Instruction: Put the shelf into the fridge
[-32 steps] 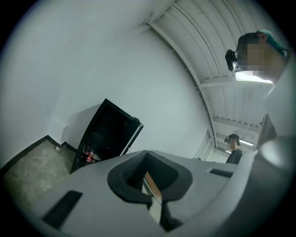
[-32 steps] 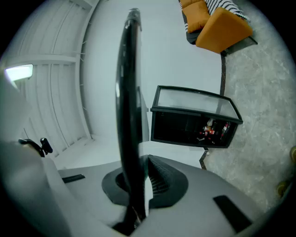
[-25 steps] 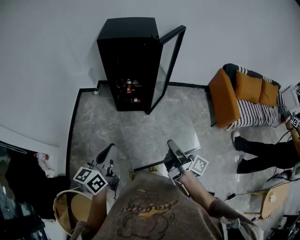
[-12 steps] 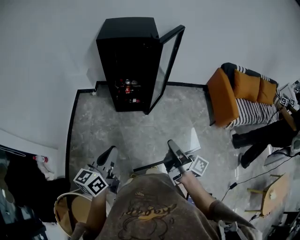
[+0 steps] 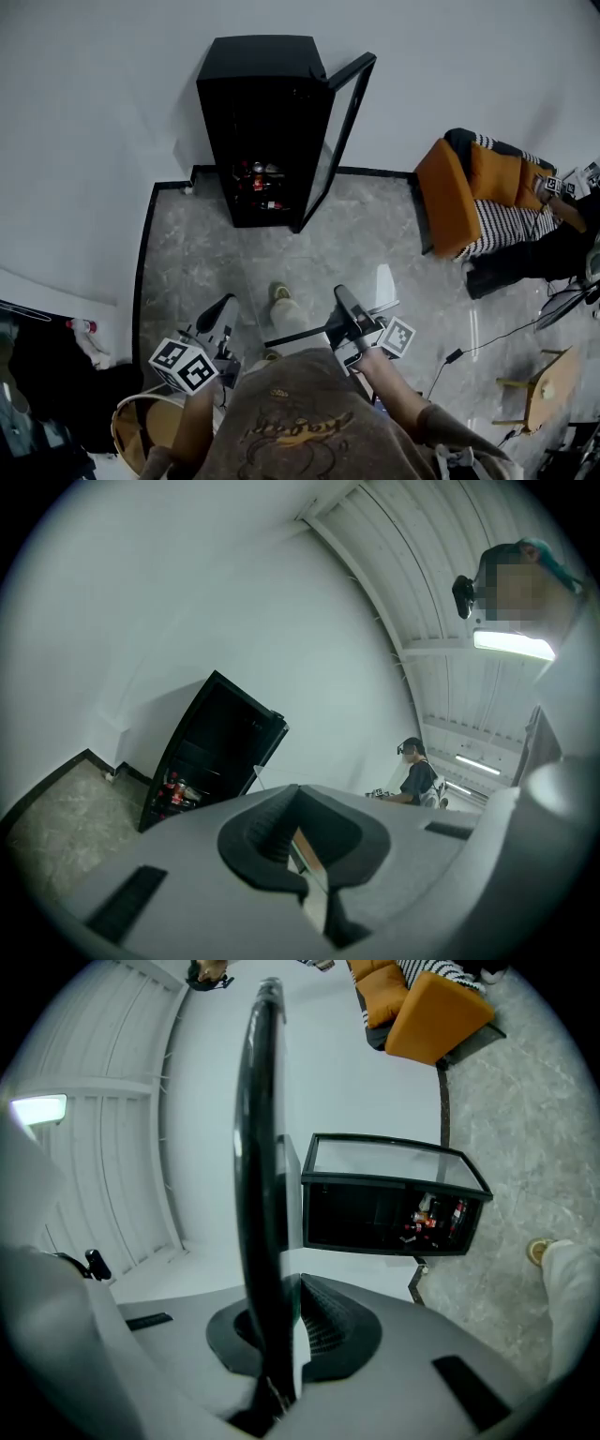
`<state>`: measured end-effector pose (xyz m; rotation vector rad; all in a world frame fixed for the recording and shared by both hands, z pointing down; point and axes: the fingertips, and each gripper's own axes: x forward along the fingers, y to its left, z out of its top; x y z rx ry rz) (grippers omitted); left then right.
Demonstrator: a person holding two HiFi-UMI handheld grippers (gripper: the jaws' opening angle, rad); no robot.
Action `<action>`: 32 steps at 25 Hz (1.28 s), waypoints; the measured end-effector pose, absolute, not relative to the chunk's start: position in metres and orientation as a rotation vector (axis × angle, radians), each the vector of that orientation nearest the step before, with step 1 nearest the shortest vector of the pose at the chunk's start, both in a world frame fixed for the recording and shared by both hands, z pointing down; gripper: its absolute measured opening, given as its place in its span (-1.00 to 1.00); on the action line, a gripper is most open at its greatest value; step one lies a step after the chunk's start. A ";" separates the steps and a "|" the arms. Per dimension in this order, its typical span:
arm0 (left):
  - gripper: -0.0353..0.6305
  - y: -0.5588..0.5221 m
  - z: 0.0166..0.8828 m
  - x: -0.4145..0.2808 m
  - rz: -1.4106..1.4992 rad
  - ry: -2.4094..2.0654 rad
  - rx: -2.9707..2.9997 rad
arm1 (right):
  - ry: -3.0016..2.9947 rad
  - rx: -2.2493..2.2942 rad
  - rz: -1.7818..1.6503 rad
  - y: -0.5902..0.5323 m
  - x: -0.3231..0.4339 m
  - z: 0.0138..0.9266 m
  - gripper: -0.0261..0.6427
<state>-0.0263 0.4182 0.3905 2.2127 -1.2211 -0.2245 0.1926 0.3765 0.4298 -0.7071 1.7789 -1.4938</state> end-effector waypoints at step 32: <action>-0.90 0.242 0.376 -0.066 -0.214 -1.234 2.209 | 1.756 -0.666 -1.578 0.207 0.130 0.443 -0.84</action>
